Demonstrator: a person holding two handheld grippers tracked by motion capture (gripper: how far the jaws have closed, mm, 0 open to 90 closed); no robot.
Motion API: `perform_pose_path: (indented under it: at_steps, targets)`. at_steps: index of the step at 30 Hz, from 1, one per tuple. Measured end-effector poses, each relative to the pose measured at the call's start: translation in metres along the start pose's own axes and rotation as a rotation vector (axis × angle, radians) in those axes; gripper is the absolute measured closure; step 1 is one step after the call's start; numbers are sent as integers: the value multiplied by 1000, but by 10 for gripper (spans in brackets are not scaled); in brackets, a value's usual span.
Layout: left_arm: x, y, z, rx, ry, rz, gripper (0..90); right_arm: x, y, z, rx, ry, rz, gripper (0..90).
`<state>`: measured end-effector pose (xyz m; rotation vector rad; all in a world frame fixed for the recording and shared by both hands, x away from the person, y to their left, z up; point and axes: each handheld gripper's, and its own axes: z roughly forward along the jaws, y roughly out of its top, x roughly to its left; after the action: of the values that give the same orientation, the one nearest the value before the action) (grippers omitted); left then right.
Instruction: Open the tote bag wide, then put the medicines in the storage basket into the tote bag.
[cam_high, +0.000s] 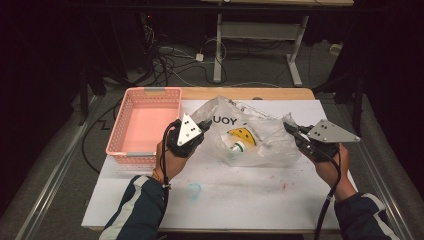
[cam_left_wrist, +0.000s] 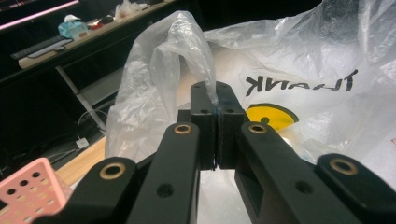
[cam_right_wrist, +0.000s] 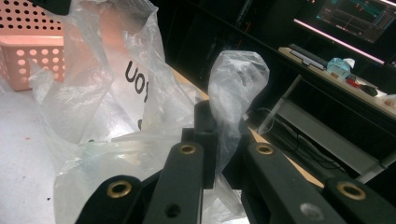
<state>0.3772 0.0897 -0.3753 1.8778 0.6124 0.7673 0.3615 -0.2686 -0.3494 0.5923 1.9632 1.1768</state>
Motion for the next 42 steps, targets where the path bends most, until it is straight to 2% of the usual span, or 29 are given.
perform_pose_path:
  at_steps: [3,10,13,16,19,23,24,28,34,38,42]
  targets:
    - [-2,-1,8,-10,-9,-17,862,-1,-2,3,5,-4,-1,884]
    - [-6,0,25,-12,-21,-24,862,-7,-8,9,22,-24,23,885]
    - [-6,0,31,-30,-21,-45,863,-11,-11,11,20,-40,31,885]
    - [-8,0,36,-61,-10,-65,863,-15,-13,13,7,-60,53,888]
    - [-10,2,42,-72,7,-55,863,-18,-16,16,-13,-89,81,889]
    - [-9,6,48,-102,27,-79,864,-21,-17,19,-31,-136,82,892]
    - [-9,8,51,-105,21,-86,864,-22,-16,19,-29,-144,82,892]
    - [-13,16,60,-109,26,-64,864,-26,-14,22,-42,-171,90,892]
    - [-12,31,70,-131,23,-64,864,-37,-5,26,-64,-203,99,892]
    - [-9,43,71,-145,32,-43,864,-48,2,27,-61,-235,101,892]
    - [-4,59,67,-181,34,-44,863,-59,11,24,-87,-241,132,893]
